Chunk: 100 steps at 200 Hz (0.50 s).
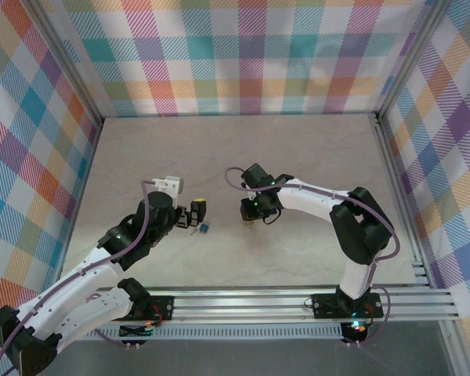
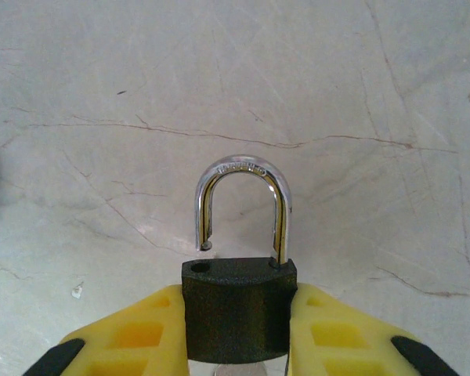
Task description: Lock with the key
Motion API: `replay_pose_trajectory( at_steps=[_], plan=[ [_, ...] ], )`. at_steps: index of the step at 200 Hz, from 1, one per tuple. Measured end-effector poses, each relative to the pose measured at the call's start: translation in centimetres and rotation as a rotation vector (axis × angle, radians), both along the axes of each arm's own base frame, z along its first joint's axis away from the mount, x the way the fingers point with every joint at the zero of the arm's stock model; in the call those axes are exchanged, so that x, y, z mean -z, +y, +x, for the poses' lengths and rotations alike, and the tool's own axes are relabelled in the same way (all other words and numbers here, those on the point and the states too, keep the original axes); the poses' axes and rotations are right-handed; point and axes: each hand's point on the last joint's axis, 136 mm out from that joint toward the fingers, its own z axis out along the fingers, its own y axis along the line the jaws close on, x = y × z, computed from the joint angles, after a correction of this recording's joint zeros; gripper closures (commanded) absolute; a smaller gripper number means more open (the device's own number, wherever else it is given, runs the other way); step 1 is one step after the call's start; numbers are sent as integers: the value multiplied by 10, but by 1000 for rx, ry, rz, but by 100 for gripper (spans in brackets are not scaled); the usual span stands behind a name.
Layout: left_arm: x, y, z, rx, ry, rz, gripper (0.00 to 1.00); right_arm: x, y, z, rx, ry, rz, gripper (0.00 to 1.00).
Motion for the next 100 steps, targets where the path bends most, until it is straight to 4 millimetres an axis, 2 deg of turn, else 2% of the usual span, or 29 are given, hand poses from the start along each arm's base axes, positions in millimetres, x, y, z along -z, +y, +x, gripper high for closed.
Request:
replay_pose_trajectory(
  at_steps=[53, 100],
  plan=[
    [0, -17, 2, 27, 83, -51, 0, 4, 0, -4, -5, 11, 26, 81],
    [7, -17, 0, 25, 116, -48, 0, 10, -1, -5, -4, 24, 14, 81]
  ],
)
